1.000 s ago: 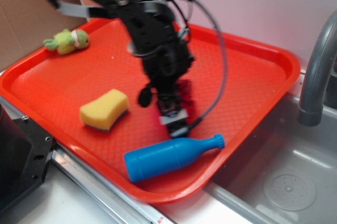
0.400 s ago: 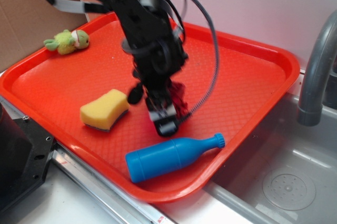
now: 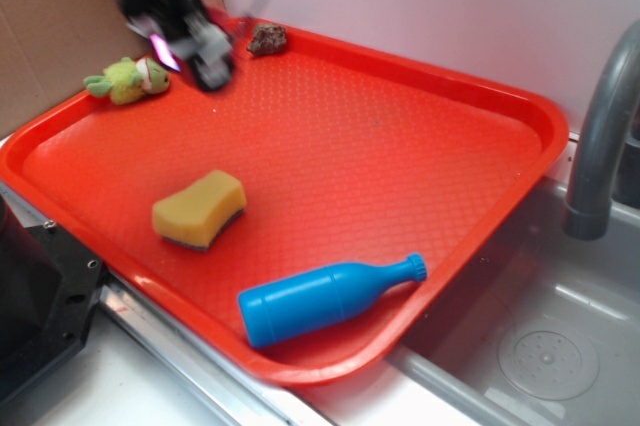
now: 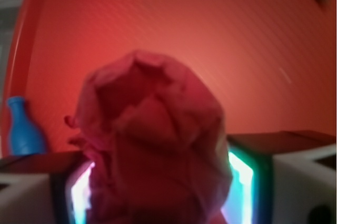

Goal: Grab the red paper.

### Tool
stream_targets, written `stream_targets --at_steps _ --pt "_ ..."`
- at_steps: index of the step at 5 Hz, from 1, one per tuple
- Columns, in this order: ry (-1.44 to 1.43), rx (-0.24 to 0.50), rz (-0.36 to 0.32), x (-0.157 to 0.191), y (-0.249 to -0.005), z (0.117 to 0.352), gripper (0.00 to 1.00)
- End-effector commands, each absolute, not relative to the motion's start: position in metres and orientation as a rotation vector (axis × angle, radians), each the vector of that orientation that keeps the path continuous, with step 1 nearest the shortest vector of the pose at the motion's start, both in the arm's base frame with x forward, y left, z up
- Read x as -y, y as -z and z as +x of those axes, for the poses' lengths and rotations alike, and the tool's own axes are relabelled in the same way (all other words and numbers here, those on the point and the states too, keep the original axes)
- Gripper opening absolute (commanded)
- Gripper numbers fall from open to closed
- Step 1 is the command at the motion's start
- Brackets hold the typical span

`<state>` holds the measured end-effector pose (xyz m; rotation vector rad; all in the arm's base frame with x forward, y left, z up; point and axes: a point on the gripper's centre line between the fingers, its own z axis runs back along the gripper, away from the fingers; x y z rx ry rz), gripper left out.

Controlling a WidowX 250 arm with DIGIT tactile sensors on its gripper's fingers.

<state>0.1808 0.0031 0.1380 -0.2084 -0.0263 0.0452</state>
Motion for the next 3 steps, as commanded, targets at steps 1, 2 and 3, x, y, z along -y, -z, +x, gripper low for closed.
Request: stream_targets --at_steps 1,2,3 --pt "-0.216 0.152 -0.161 -0.017 -0.207 0.176 0.0" --pt "-0.19 0.173 -0.096 -0.006 -0.21 0.182 0.0" --pt "-0.174 0.143 -0.08 0.0 -0.199 0.183 0.0"
